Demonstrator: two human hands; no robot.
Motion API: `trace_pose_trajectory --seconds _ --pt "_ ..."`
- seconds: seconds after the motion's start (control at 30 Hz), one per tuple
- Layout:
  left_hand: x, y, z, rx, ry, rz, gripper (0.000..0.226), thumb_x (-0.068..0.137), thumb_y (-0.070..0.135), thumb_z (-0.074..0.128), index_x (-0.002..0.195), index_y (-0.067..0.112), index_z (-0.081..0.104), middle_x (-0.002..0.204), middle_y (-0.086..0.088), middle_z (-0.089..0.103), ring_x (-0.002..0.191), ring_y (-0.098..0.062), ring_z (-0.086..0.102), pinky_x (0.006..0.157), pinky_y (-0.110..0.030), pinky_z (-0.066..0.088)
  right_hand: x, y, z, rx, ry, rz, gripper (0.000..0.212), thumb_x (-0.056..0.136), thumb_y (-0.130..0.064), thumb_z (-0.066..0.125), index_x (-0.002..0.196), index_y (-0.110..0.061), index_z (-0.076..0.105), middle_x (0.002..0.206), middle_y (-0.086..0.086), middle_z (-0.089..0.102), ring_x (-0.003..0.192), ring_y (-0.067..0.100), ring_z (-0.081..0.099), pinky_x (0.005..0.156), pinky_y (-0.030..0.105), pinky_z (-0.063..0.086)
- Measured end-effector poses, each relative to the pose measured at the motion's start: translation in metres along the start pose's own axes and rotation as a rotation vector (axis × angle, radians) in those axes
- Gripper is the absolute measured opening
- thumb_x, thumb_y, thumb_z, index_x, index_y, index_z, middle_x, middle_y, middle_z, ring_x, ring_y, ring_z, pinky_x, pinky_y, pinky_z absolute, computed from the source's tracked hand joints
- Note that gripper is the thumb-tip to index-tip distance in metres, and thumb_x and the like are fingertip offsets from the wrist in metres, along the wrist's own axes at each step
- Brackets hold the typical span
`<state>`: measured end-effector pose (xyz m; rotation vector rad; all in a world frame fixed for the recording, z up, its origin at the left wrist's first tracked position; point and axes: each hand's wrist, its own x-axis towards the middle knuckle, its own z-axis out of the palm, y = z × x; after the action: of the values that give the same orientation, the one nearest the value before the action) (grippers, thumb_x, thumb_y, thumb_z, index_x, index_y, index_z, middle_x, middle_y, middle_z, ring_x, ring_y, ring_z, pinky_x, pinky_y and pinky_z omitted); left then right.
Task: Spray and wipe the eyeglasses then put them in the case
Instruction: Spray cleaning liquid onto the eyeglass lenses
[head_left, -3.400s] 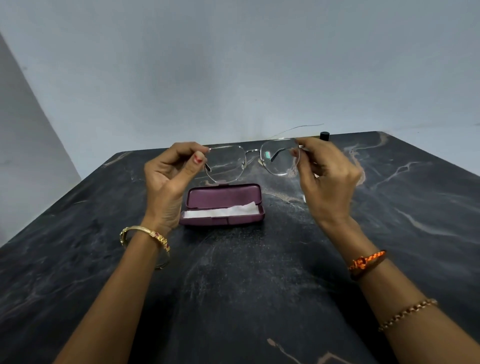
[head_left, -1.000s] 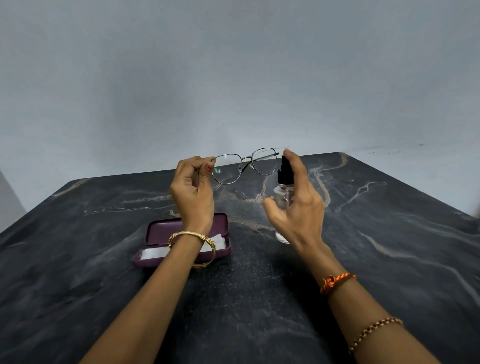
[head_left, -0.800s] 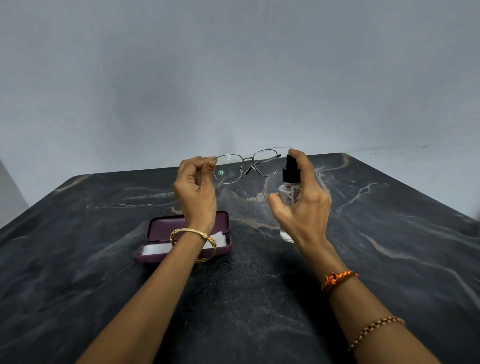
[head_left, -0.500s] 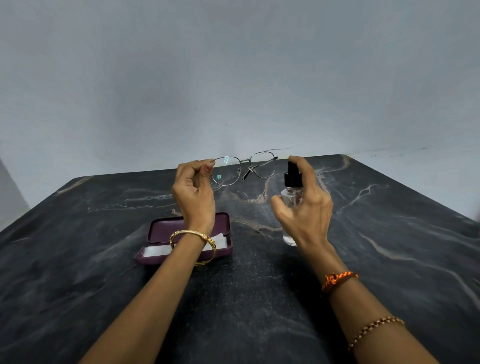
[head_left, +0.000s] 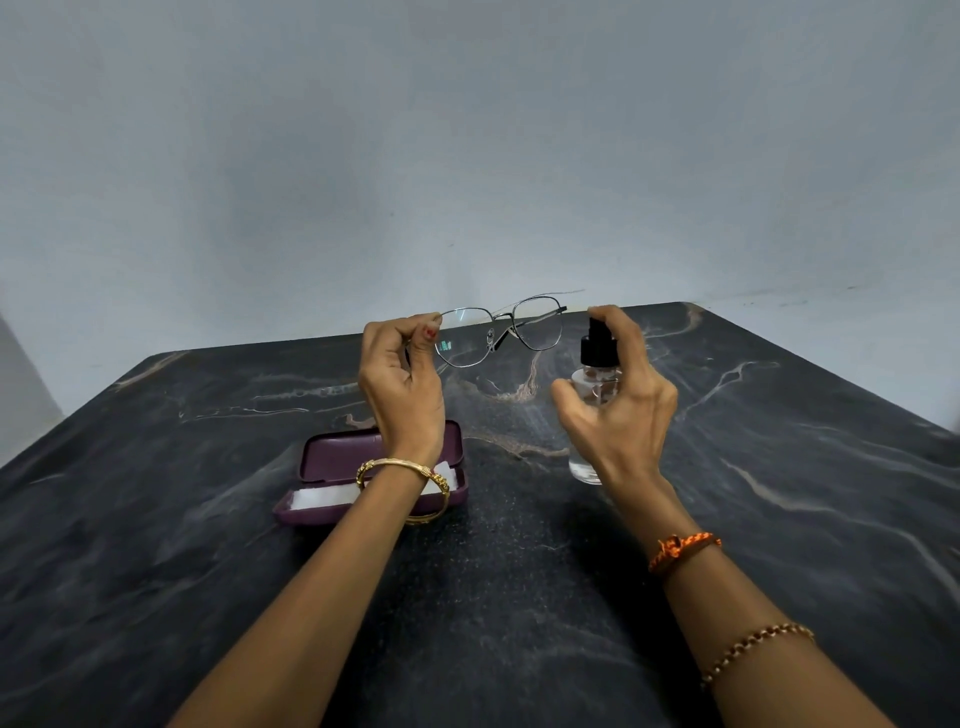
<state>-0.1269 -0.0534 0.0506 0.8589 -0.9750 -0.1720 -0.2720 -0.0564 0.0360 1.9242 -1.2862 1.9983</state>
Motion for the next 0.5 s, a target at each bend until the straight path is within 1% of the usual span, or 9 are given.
trace_pose_trajectory --seconds 0.1,0.17,0.27,0.33,0.43,0.5 --pt "0.000 0.001 0.001 -0.016 0.003 -0.006 0.009 0.086 0.006 0.056 0.090 0.005 0.063 0.082 0.006 0.051 0.072 0.015 0.055 0.071 -0.006 0.045 -0.001 -0.002 0.001 0.006 0.002 -0.017 0.055 0.058 -0.007 0.063 0.113 -0.010 0.056 0.076 -0.007 0.058 0.051 0.021 0.057 0.049 0.029 0.052" --pt "0.000 0.000 0.001 -0.026 0.006 -0.013 0.010 0.086 0.006 0.056 0.090 0.003 0.063 0.082 0.006 0.051 0.073 0.015 0.055 0.071 -0.005 0.045 -0.003 -0.003 0.001 -0.018 -0.002 -0.012 0.059 0.058 -0.007 0.063 0.116 -0.010 0.054 0.075 -0.006 0.055 0.052 0.021 0.055 0.049 0.027 0.049" --pt "0.000 -0.001 0.001 -0.035 0.015 -0.021 0.009 0.085 0.007 0.056 0.090 0.005 0.063 0.082 0.006 0.051 0.073 0.015 0.055 0.071 -0.006 0.045 -0.005 -0.004 0.000 -0.055 -0.031 -0.007 0.067 0.058 -0.007 0.066 0.124 -0.011 0.050 0.078 -0.005 0.055 0.052 0.023 0.055 0.052 0.024 0.044" --pt "0.001 -0.001 0.001 -0.048 0.024 -0.024 0.008 0.085 0.007 0.056 0.089 0.010 0.062 0.082 0.005 0.051 0.073 0.013 0.056 0.072 -0.007 0.046 -0.005 -0.004 -0.001 -0.043 -0.029 -0.001 0.070 0.059 -0.009 0.064 0.127 -0.016 0.047 0.079 -0.004 0.057 0.051 0.023 0.053 0.051 0.021 0.041" --pt "0.002 -0.002 -0.001 -0.066 0.049 -0.036 0.009 0.085 0.008 0.057 0.086 0.015 0.062 0.081 0.006 0.052 0.073 0.007 0.056 0.071 -0.007 0.045 -0.005 -0.008 0.000 0.038 -0.032 0.020 0.071 0.061 -0.013 0.061 0.125 -0.031 0.034 0.078 -0.005 0.056 0.052 0.018 0.052 0.049 0.021 0.042" --pt "0.002 -0.003 -0.001 -0.074 0.062 -0.044 0.011 0.085 0.008 0.057 0.082 0.018 0.061 0.080 0.006 0.052 0.072 0.009 0.056 0.070 -0.007 0.045 -0.007 -0.011 0.003 0.076 -0.068 -0.027 0.071 0.062 -0.012 0.061 0.124 -0.033 0.032 0.079 -0.007 0.055 0.054 0.015 0.051 0.050 0.017 0.040"
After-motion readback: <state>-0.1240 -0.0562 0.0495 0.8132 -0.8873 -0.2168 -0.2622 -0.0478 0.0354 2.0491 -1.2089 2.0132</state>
